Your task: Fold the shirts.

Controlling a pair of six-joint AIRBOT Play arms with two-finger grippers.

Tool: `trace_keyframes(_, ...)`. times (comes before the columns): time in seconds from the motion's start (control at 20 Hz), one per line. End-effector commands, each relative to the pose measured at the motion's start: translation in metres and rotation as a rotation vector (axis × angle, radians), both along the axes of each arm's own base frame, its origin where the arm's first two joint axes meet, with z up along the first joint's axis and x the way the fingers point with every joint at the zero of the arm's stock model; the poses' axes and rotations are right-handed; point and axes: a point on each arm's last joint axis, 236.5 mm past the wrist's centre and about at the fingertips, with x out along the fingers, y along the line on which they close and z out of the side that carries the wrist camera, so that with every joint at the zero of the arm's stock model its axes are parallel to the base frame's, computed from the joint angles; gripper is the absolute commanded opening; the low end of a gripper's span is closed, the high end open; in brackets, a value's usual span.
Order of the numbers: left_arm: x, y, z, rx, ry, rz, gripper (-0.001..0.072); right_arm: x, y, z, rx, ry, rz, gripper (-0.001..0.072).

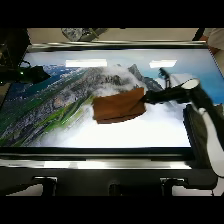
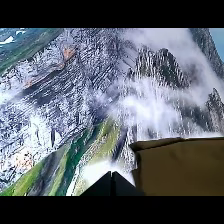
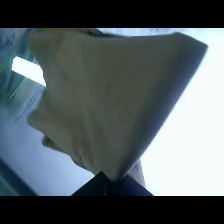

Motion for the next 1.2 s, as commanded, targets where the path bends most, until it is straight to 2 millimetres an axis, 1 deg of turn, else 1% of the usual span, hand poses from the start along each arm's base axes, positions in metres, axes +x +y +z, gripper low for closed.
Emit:
trace_keyframes(0.0,0.0,0.0,0.0,0.0,0.001,0.0,0.0037,0.009,-0.103,0.069,-0.137,-0.105,-0.2,0.0039)
trace_keyframes(0.1,0.0,0.0,0.0,0.0,0.0,0.0,0.0037,0.001,-0.156,0.103,-0.17,-0.148,-0.293,0.0039)
trace_keyframes(0.2,0.0,0.0,0.0,0.0,0.0,0.0,0.0037,-0.015,-0.198,0.129,-0.193,-0.172,-0.372,0.0039)
trace_keyframes(0.3,0.0,0.0,0.0,0.0,0.0,0.0,0.0037,-0.029,-0.239,0.15,-0.22,-0.204,-0.467,0.0039)
trace_keyframes(0.35,0.0,0.0,-0.001,0.0,0.001,0.0,0.0037,-0.036,-0.261,0.157,-0.224,-0.212,-0.537,0.004)
trace_keyframes(0.4,0.0,-0.002,-0.001,0.0,0.001,-0.004,0.0037,-0.044,-0.281,0.16,-0.217,-0.202,-0.605,0.004)
trace_keyframes(0.45,0.0,-0.002,-0.001,0.0,0.002,-0.005,0.0037,-0.055,-0.298,0.161,-0.209,-0.185,-0.659,0.0039)
trace_keyframes(0.5,0.0,-0.004,-0.001,0.0,0.002,-0.008,0.0037,-0.066,-0.31,0.159,-0.201,-0.162,-0.69,0.004)
trace_keyframes(0.65,-0.001,-0.006,-0.001,0.0,0.002,-0.013,0.0037,-0.099,-0.331,0.158,-0.182,-0.106,-0.739,0.004)
trace_keyframes(0.85,0.001,-0.006,-0.005,-0.001,0.01,-0.013,0.0037,-0.137,-0.356,0.173,-0.214,-0.115,-0.831,0.004)
trace_keyframes(0.9,0.001,-0.006,-0.007,-0.001,0.014,-0.014,0.0037,-0.146,-0.359,0.176,-0.219,-0.11,-0.848,0.004)
trace_keyframes(0.95,0.002,-0.007,-0.008,-0.002,0.017,-0.016,0.0037,-0.158,-0.357,0.175,-0.215,-0.086,-0.845,0.004)
trace_keyframes(1.0,0.002,-0.008,-0.01,-0.002,0.02,-0.018,0.0037,-0.17,-0.351,0.17,-0.216,-0.047,-0.813,0.004)
trace_keyframes(1.05,0.003,-0.008,-0.012,-0.002,0.025,-0.019,0.0037,-0.186,-0.344,0.158,-0.227,0.032,-0.776,0.004)
trace_keyframes(1.1,0.004,-0.009,-0.014,-0.003,0.029,-0.02,0.0037,-0.212,-0.34,0.139,-0.272,0.161,-0.738,0.0041)
trace_keyframes(1.15,0.004,-0.008,-0.015,-0.003,0.03,-0.019,0.0037,-0.236,-0.342,0.124,-0.329,0.271,-0.718,0.0041)
